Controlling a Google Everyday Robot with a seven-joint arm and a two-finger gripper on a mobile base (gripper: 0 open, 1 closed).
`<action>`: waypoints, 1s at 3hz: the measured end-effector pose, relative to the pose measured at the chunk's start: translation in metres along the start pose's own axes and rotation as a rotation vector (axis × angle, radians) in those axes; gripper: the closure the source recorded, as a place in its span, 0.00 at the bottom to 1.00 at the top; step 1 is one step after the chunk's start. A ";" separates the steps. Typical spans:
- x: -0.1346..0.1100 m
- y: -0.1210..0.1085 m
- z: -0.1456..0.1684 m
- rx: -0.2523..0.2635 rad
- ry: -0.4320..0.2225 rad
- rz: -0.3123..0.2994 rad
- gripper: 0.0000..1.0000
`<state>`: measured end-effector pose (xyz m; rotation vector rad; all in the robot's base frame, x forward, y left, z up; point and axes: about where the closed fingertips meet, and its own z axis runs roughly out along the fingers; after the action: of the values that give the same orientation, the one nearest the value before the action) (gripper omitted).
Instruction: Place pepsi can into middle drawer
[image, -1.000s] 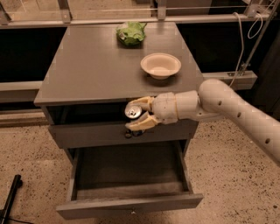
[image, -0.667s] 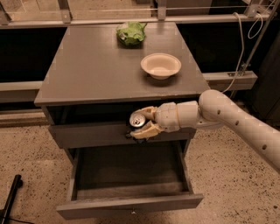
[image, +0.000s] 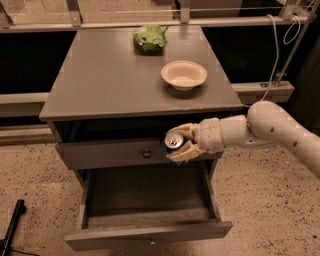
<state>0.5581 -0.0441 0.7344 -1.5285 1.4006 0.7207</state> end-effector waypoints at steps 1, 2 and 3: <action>0.002 0.001 0.004 -0.012 0.000 0.008 1.00; 0.072 0.017 0.025 -0.018 -0.019 0.088 1.00; 0.126 0.035 0.038 -0.023 -0.045 0.145 1.00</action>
Offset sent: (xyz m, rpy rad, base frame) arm 0.0086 -0.0224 -0.1445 0.0478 0.1542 -0.0512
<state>0.5528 -0.0630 0.5995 -1.4303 1.4849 0.8572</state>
